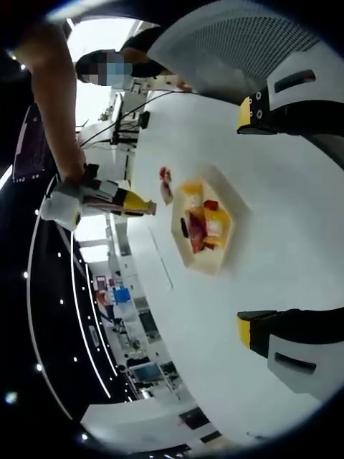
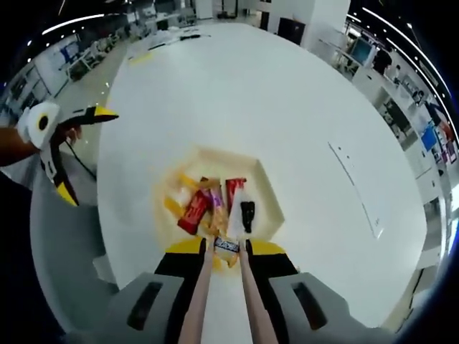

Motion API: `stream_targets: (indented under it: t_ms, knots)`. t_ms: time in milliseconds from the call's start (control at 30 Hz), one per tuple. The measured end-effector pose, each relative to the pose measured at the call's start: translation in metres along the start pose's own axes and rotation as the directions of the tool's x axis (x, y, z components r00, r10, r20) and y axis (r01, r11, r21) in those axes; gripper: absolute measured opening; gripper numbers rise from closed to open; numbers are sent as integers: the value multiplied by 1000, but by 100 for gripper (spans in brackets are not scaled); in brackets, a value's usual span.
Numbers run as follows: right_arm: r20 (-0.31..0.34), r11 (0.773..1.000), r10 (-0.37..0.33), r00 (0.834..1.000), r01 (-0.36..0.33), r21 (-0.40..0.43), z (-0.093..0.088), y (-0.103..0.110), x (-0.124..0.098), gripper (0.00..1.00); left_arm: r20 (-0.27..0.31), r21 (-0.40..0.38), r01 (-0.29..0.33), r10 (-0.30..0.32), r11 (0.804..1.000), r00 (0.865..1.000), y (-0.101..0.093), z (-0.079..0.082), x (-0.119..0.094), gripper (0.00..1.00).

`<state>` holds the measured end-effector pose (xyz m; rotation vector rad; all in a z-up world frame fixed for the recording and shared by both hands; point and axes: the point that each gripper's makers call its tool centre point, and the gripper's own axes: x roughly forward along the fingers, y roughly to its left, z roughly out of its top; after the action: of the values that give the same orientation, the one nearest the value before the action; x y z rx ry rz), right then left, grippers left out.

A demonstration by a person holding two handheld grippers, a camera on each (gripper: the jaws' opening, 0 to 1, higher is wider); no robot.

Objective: Place the target food into the container with the food tongs after gripping and lifting it, then release it inside without dropping or visibly crushing the food.

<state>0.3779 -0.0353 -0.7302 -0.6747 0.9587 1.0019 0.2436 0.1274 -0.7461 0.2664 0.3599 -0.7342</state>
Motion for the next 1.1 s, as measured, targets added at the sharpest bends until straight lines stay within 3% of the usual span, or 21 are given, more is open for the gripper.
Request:
stream_targets:
  t_ms: [633,1100]
  knots:
    - [-26,998,29,999,-30,-56,14,27,16,21,-2,12,-3,3,1000,1000,0,0,-1,99]
    - [-8,993,32,999,-33,-116,17,22,16,25,7,1,-5,5,1000,1000,1,1,-1,99]
